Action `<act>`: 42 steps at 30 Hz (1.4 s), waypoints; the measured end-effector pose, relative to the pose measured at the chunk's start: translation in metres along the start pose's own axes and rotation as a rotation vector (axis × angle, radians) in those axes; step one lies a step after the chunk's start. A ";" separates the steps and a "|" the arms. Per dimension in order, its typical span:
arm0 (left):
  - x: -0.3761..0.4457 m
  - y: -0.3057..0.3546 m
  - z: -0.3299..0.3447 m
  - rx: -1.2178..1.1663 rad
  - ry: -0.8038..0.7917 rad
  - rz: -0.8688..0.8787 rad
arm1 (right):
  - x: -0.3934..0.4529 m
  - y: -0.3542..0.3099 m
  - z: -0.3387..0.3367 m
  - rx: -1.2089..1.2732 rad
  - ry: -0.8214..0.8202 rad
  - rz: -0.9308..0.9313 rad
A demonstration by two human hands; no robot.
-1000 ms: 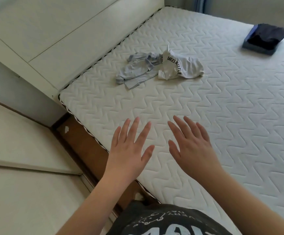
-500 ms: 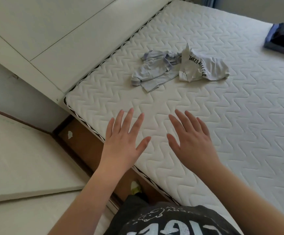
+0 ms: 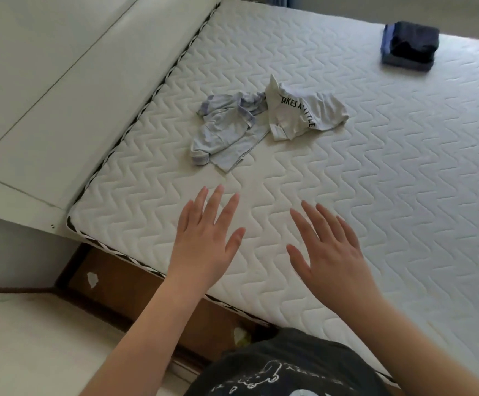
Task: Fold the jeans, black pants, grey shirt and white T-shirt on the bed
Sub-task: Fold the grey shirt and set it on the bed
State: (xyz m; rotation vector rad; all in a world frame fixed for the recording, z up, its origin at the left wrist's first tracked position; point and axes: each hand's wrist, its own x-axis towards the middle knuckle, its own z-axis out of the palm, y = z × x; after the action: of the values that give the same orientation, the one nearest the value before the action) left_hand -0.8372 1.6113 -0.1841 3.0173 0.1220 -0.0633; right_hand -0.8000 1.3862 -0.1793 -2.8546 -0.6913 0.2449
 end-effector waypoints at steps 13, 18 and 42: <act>0.036 -0.072 -0.008 -0.088 -0.006 -0.092 | 0.125 -0.054 -0.003 0.006 0.009 -0.140; 0.070 -0.134 0.004 -0.094 -0.015 -0.058 | 0.177 -0.089 0.016 -0.022 0.004 -0.086; 0.301 -0.270 0.110 0.078 -0.248 0.468 | 0.374 -0.137 0.131 0.002 -0.064 0.306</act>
State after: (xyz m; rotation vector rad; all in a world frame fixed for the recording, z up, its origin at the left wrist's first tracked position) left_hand -0.5643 1.8884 -0.3398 2.9930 -0.6164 -0.4010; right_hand -0.5578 1.6999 -0.3174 -2.9524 -0.2606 0.3812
